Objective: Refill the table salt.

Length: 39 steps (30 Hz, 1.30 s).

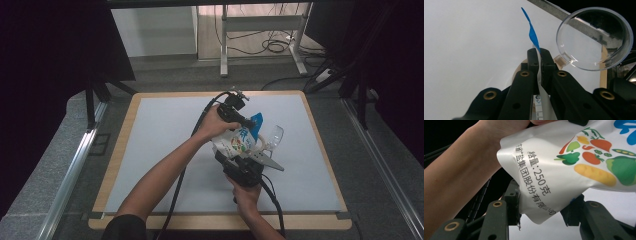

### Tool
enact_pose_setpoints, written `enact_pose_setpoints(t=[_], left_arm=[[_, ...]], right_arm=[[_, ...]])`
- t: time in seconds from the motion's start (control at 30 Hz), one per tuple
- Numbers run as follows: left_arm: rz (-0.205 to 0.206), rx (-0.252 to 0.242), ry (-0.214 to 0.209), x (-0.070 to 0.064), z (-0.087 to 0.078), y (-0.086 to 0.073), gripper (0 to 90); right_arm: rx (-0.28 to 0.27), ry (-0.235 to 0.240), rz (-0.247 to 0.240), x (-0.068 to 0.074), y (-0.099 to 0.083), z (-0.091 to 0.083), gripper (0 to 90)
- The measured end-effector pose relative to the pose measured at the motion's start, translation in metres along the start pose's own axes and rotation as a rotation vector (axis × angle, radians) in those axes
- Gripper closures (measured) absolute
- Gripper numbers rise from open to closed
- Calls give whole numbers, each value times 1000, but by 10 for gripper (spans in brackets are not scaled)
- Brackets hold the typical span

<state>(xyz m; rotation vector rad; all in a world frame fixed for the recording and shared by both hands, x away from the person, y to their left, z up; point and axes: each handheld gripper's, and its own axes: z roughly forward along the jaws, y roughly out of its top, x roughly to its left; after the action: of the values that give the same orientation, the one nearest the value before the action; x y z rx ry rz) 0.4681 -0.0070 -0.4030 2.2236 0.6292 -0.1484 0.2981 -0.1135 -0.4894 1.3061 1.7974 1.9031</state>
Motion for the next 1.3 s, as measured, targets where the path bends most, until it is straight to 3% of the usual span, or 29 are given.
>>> enact_pose_setpoints(t=[1.3], left_arm=[[7, 6, 4, -1, 0, 1, 896]], right_arm=[[-12, -26, -20, 4, 0, 3, 577]])
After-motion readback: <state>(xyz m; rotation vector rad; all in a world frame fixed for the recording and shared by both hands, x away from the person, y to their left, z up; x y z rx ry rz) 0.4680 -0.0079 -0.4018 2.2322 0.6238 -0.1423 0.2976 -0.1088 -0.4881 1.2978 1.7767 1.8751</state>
